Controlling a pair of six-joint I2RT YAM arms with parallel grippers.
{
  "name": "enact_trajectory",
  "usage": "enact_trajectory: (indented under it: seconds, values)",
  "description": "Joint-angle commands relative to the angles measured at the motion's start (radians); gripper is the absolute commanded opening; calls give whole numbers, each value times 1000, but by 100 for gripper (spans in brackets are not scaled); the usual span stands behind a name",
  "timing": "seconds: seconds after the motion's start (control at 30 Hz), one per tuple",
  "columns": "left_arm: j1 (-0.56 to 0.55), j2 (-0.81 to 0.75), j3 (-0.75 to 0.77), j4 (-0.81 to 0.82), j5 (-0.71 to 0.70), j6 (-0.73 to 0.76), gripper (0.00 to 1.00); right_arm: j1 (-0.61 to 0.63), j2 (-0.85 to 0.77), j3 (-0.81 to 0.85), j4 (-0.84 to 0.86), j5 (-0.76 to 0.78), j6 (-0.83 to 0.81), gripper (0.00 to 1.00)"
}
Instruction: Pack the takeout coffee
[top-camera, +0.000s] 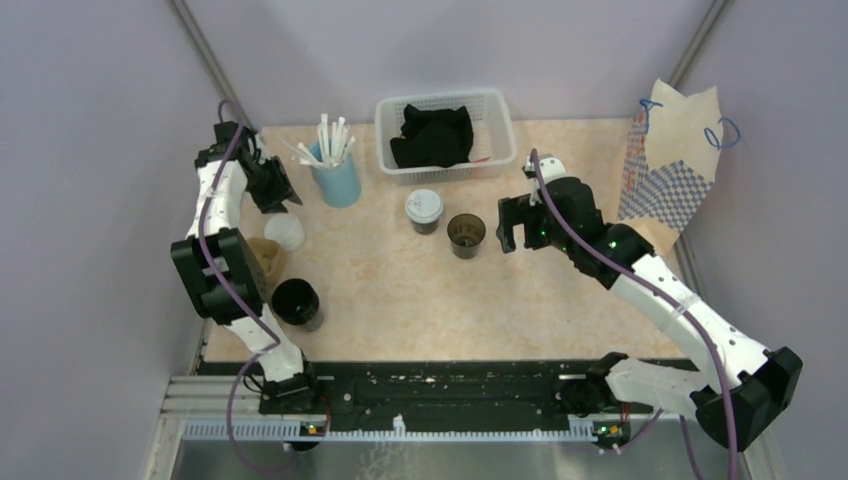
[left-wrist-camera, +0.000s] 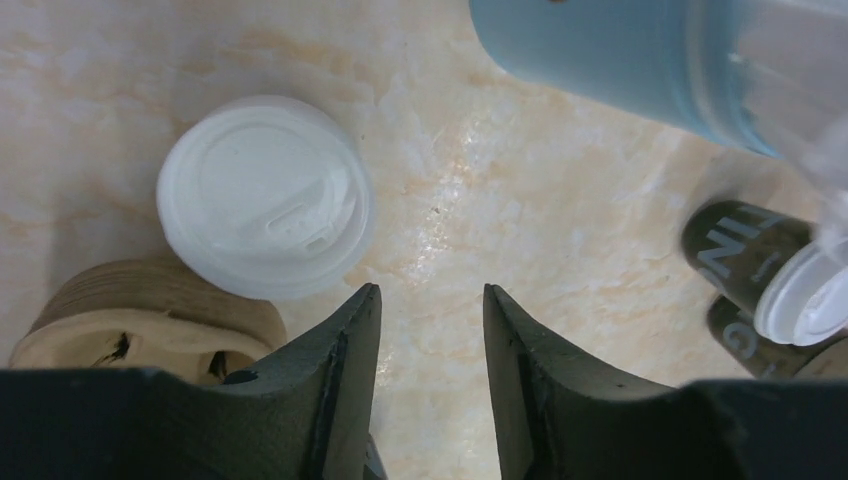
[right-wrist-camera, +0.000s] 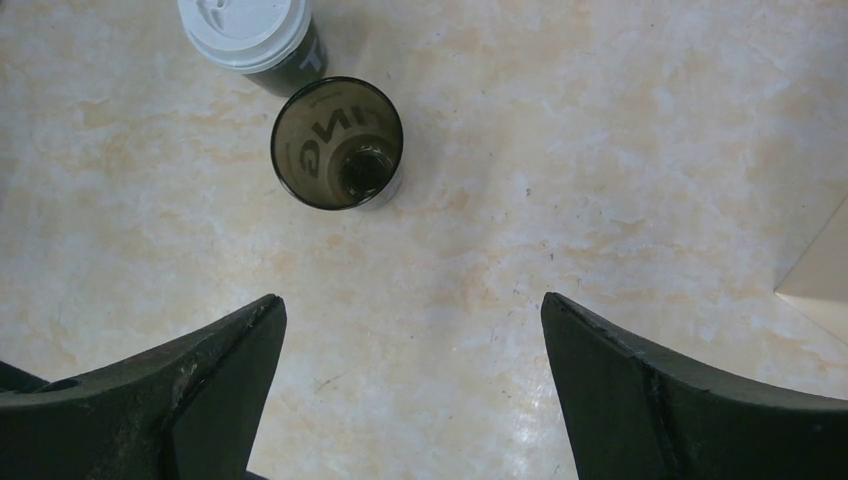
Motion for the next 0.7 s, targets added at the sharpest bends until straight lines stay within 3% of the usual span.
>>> enact_trajectory:
  seconds: [0.0,0.67]
  values:
    - [-16,93,-1,-25,25,96,51,9,-4,37,22,5,4,99]
    - [-77,278,130,-68,-132,151,36,10,1,38,20,20,-11,99]
